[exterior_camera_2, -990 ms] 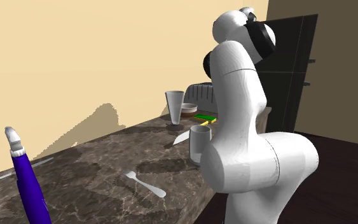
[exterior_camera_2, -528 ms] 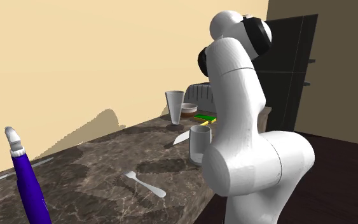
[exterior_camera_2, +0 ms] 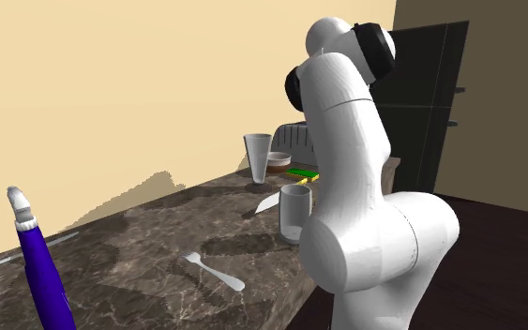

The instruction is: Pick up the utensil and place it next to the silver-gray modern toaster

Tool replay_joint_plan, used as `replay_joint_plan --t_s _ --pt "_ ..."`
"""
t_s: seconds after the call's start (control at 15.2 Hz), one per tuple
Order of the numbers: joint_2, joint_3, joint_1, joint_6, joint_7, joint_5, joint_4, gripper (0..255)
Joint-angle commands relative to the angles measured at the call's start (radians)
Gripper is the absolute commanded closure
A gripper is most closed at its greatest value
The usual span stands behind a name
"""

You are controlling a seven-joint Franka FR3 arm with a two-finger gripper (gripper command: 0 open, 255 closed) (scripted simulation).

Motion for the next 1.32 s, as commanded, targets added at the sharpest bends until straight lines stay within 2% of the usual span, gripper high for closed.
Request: replay_joint_plan --t_s 0.0,0.59,1.25 --pt "-0.004 -0.003 0.016 0.031 -0.004 -0.001 -0.038 255" --pt "0.001 0.005 0.052 0.149 -0.021 0.008 -0.165 255" --pt "-0.002 0.084 0.031 0.28 -0.021 -0.007 -0.273 255"
